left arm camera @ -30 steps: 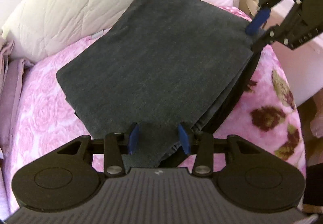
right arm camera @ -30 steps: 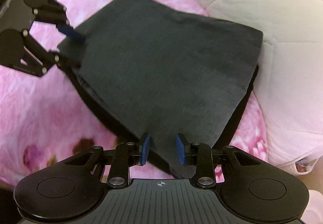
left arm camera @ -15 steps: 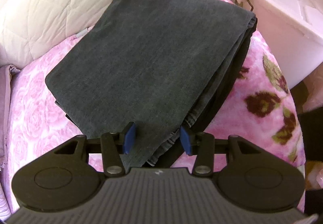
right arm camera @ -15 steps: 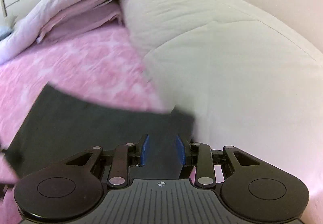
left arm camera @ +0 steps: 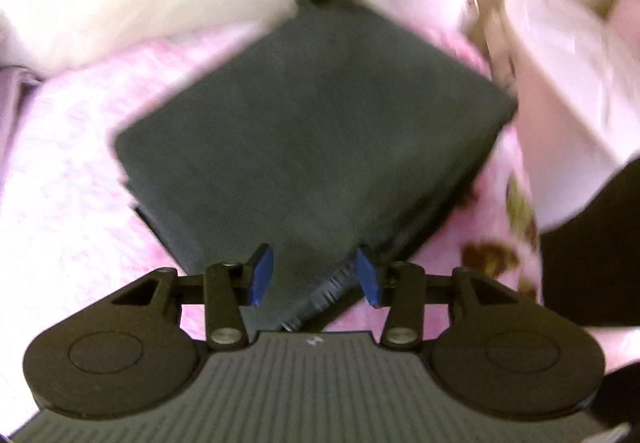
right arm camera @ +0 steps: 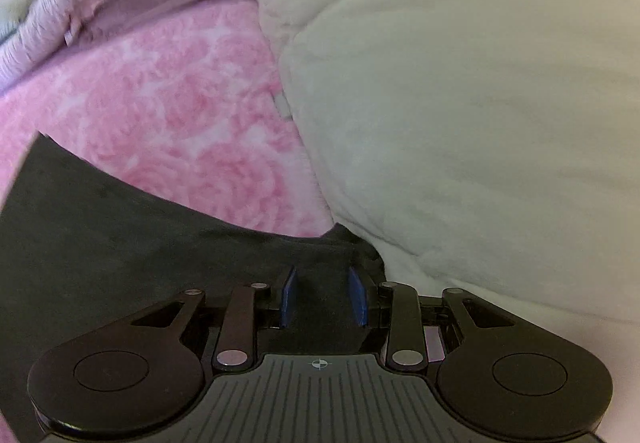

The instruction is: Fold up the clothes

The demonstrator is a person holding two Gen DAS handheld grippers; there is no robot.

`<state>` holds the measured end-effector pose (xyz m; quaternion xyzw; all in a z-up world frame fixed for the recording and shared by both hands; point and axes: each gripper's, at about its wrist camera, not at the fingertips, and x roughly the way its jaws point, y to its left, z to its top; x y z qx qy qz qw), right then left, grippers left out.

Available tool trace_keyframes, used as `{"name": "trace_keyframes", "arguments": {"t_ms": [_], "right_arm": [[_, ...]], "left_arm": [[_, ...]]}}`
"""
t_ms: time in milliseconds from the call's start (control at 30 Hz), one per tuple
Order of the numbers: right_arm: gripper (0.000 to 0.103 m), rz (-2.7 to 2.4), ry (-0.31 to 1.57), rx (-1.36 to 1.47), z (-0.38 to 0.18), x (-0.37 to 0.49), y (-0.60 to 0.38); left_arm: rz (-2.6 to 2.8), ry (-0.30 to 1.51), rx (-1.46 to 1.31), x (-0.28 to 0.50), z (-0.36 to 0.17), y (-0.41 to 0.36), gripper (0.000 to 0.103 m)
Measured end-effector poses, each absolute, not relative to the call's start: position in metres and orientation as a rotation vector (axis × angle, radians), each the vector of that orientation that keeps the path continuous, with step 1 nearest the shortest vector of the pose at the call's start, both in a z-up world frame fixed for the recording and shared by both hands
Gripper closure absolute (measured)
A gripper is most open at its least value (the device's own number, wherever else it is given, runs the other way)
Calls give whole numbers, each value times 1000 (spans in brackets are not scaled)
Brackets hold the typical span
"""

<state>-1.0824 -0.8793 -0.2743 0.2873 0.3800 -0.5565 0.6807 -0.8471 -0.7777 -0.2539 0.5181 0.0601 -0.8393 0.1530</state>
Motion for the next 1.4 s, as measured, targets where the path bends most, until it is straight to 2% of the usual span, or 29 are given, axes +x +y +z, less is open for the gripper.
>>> {"name": "trace_keyframes", "arguments": {"t_ms": [167, 267, 367, 433, 533, 700, 800, 967, 1100, 1233, 1267, 1300, 1333, 1400], "right_arm": [[71, -1193, 848, 650, -275, -1075, -860], [71, -1180, 872, 732, -293, -1078, -862], [71, -1183, 874, 705, -281, -1076, -862], [71, -1173, 862, 679, -271, -1073, -860], [71, -1110, 851, 648, -259, -1060, -864], [71, -980, 794, 600, -241, -1031, -886], [71, -849, 761, 580, -234, -1011, -912], [66, -505, 849, 421, -244, -952, -952], [60, -316, 922, 447, -267, -921, -985], [60, -184, 988, 551, -291, -906, -1010], [62, -172, 989, 586, -295, -906, -1015], [78, -164, 989, 621, -299, -907, -1019], [87, -165, 985, 642, -299, -908, -1020], [95, -173, 974, 656, -294, -910, -1016]], "left_arm": [[-2336, 316, 1294, -858, -239, -829, 64], [-2265, 438, 1232, -872, -251, -870, 67], [-2217, 563, 1207, -880, -267, -902, 68], [-2174, 604, 1226, -881, -283, -916, 77], [-2143, 646, 1190, -878, -298, -924, 79], [-2128, 676, 1132, -870, -282, -912, 79], [-2072, 753, 1047, -834, -270, -890, 70], [-1919, 942, 908, -771, -268, -852, 65], [-1825, 1084, 828, -749, -287, -827, 65], [-1804, 1126, 774, -748, -298, -813, 73], [-1799, 1136, 761, -748, -301, -810, 74], [-1797, 1138, 750, -748, -301, -807, 77], [-1800, 1135, 745, -747, -301, -805, 79], [-1810, 1122, 734, -747, -296, -799, 83]]}}
